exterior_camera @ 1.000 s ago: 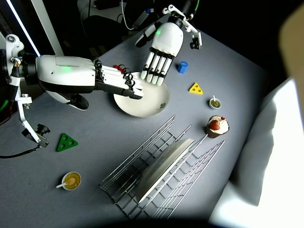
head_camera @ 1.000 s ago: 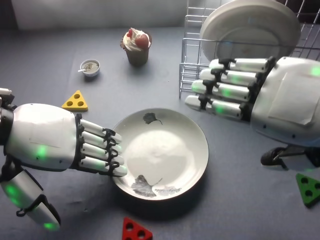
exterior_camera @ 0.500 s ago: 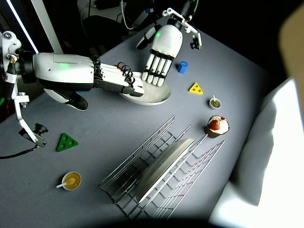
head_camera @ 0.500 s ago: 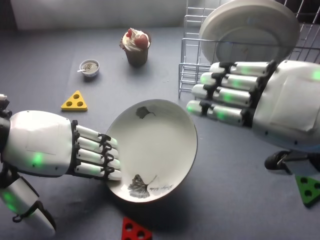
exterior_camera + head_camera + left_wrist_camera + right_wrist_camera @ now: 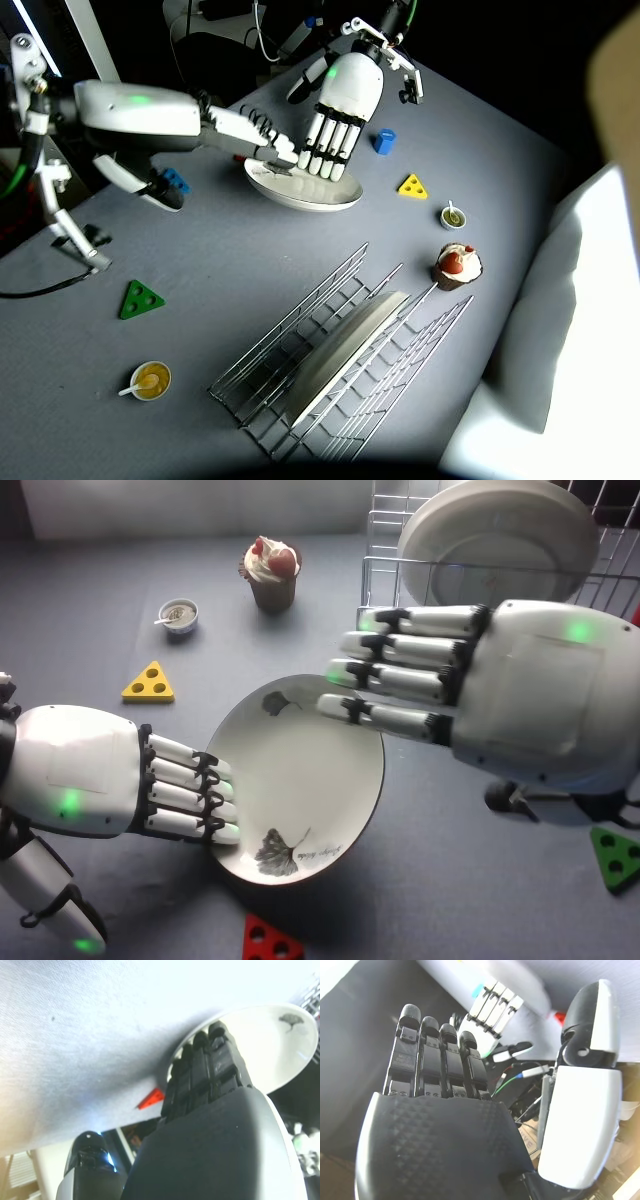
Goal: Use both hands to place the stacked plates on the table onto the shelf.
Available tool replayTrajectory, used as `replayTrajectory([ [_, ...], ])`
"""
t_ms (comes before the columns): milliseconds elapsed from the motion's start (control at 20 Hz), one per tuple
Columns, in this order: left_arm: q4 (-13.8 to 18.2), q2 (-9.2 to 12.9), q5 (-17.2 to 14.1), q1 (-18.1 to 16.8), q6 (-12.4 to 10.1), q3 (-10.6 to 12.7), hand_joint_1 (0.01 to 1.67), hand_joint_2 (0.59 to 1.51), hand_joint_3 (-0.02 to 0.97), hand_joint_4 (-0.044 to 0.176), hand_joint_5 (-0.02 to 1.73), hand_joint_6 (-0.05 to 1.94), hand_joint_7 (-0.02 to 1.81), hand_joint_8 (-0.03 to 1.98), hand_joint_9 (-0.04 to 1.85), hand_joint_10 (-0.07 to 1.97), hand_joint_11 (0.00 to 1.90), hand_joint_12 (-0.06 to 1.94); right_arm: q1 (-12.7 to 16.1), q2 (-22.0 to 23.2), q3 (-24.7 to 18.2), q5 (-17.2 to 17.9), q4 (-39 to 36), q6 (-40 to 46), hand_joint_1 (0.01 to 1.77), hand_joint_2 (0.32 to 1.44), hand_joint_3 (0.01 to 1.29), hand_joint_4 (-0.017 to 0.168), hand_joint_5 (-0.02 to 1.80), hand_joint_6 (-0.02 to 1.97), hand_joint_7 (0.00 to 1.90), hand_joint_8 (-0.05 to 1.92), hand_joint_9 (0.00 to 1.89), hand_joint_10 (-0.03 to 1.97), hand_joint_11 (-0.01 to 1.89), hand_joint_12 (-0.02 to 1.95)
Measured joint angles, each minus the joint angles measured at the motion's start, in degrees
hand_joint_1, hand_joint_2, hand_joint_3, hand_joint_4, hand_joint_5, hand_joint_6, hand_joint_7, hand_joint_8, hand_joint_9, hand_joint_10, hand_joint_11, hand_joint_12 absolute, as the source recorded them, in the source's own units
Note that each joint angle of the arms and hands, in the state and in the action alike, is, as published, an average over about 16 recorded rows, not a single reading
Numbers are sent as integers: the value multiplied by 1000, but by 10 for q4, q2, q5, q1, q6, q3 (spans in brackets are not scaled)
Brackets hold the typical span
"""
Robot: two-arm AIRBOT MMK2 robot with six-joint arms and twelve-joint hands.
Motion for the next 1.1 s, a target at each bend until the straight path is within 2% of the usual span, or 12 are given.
replayTrajectory([
  [400,4,-2,-4,3,-4,4,15,1005,8,-6,99,-32,138,-14,153,-14,147,-3,26,-56,36,-50,-37,-12,1087,828,12,4,175,18,131,14,175,12,276,41],
  [750,6,-3,-6,3,-8,7,15,1003,8,-6,96,-32,133,-14,149,-14,143,-6,18,-112,70,-85,-39,-21,1113,827,12,4,197,18,158,14,206,12,314,55],
  [1100,6,-5,-8,3,-9,9,15,1007,8,-6,91,-31,129,-15,145,-14,141,-7,11,-170,104,-103,-37,-25,1135,826,11,5,210,17,188,15,236,12,344,67],
])
